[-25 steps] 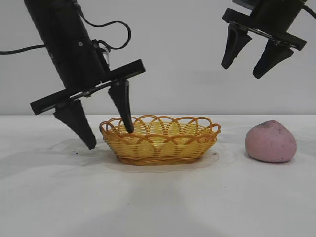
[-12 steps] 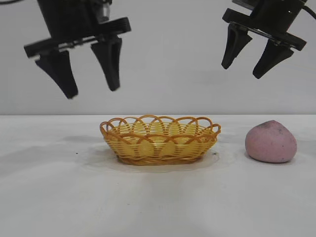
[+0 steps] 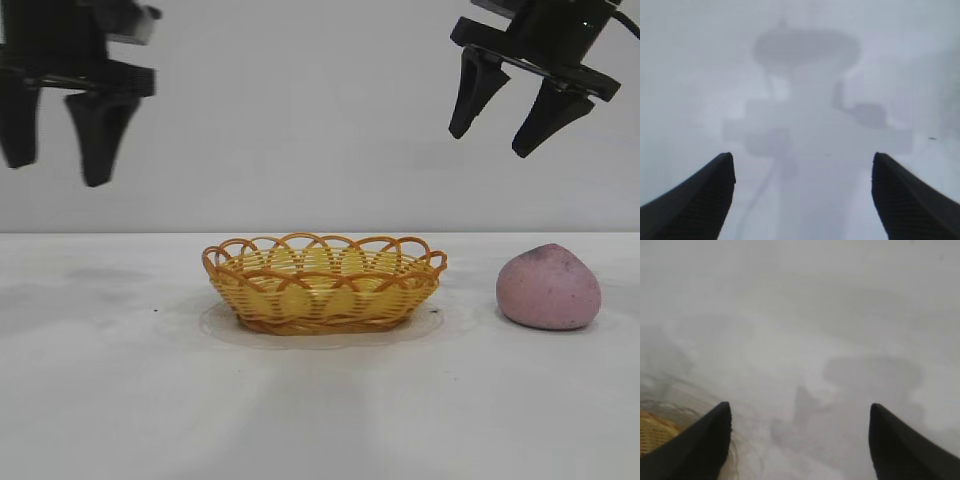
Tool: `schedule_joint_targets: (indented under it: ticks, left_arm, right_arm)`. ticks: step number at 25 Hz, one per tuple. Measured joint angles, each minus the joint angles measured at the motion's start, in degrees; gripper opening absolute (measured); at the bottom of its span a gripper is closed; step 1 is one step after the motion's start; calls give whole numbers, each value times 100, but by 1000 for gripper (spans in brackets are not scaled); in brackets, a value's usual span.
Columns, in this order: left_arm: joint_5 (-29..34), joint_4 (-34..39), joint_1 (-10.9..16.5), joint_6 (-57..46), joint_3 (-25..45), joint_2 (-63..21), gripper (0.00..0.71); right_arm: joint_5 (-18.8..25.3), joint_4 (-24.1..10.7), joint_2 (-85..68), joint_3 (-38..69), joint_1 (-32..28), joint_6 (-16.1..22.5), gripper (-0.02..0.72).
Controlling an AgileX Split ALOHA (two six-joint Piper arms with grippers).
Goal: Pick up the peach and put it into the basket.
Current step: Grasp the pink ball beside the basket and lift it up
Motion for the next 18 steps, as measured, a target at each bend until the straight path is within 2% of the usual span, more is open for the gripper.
schedule_joint_targets:
  ticks: [3,8,15,18]
  left_arm:
    - [225,0,393,116,0,0,527]
    - [682,-384,829,617,0,-27,527]
    - [1077,-772,871,870,44,-747,527]
    - [1077,-772,871,890,453,-1429,527]
  right_arm:
    - [-9,0,0,0,0,0,535]
    - [-9,0,0,0,0,0,535]
    - [-9,0,0,0,0,0,535]
    - [-9,0,0,0,0,0,535]
